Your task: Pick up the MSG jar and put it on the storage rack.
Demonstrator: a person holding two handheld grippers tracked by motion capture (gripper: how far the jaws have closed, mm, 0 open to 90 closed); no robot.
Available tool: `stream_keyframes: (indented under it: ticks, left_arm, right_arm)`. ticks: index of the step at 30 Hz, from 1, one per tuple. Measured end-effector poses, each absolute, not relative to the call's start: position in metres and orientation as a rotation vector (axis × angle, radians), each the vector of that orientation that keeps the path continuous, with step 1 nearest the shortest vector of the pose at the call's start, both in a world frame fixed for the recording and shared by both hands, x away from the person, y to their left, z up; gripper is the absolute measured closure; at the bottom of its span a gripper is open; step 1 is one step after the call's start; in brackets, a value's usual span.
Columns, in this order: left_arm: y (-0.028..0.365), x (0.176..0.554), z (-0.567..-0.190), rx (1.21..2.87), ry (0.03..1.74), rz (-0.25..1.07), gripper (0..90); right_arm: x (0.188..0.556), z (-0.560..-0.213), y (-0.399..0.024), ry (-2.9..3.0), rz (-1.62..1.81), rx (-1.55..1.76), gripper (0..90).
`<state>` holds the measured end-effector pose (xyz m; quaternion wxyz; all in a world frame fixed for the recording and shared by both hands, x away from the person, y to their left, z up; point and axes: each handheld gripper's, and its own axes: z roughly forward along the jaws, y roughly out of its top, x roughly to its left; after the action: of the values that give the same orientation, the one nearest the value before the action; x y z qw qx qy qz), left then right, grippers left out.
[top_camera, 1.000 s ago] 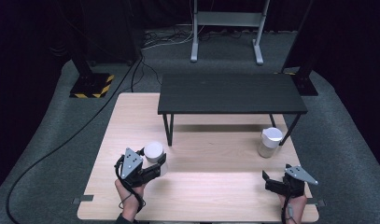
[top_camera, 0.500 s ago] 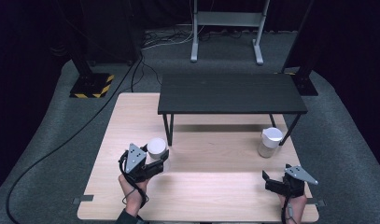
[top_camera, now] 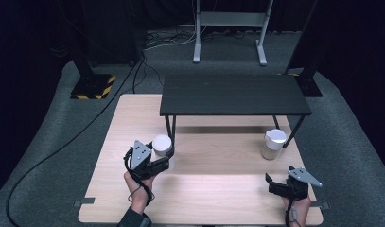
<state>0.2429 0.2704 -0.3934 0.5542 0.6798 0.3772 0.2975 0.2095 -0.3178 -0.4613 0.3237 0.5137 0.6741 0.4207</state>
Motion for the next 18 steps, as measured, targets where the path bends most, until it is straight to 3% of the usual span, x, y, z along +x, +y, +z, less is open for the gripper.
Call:
stream_keyframes:
  ticks: [18]
  left_arm:
    - [0.264,0.26,-0.384,1.617,0.88,0.703,34.0]
  right_arm:
    - [0.209,-0.462,-0.318,1.763,1.105,1.348,0.0]
